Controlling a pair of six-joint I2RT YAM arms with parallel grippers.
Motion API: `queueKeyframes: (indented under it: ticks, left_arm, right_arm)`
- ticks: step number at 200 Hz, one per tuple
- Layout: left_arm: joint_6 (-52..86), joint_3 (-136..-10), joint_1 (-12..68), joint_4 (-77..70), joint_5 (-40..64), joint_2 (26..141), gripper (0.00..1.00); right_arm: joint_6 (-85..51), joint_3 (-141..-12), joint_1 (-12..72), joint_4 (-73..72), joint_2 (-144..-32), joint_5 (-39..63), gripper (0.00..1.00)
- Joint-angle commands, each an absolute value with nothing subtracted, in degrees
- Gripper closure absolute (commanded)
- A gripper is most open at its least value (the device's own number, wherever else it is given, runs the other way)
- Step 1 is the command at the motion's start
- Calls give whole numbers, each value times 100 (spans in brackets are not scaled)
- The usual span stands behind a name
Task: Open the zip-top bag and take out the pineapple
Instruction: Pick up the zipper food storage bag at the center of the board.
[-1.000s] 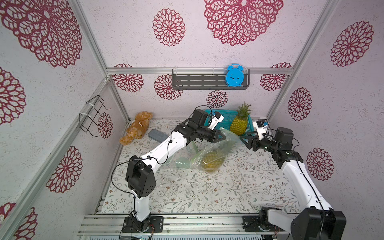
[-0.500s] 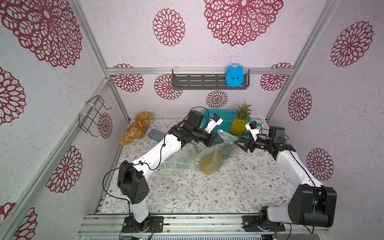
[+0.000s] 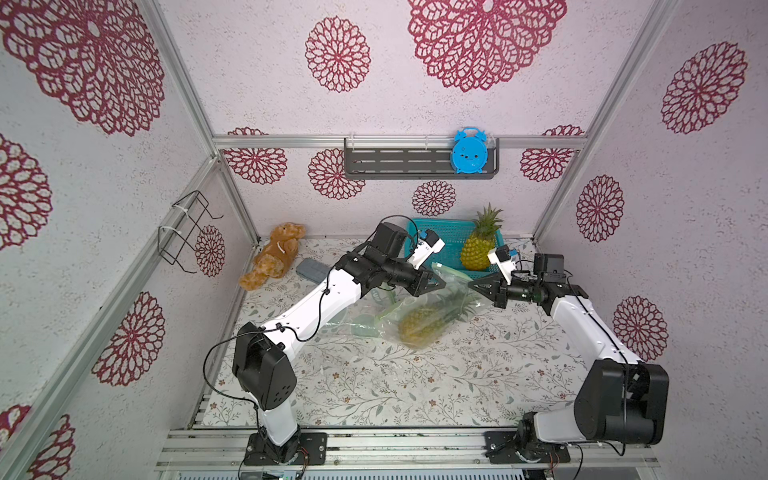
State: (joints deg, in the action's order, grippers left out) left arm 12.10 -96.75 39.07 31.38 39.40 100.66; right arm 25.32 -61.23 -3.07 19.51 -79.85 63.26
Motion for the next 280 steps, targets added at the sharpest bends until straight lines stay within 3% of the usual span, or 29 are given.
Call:
queueKeyframes:
  ticks: [1, 49, 121, 221, 280]
  left_arm:
    - [1272, -9474, 3860, 2826, 3835, 9711, 100]
    - [1613, -8728, 3783, 1776, 3902, 9387, 100]
    - [2136, -7442, 3774, 63, 3911, 9148, 99]
    - [3094, -5521, 3090, -2140, 4173, 8384, 50]
    - [3218, -5610, 3006, -2782, 4557, 8626, 43]
  right_arm:
    - [2166, -6241, -319, 1666, -7334, 5908, 100]
    - [1981, -6558, -27, 1820, -6335, 4672, 100]
    - [2318, -6730, 831, 2658, -6266, 3648, 100]
    - [1152, -5812, 1087, 1331, -6059, 4107, 100]
    - [708, -5634, 1140, 871, -6021, 4156, 100]
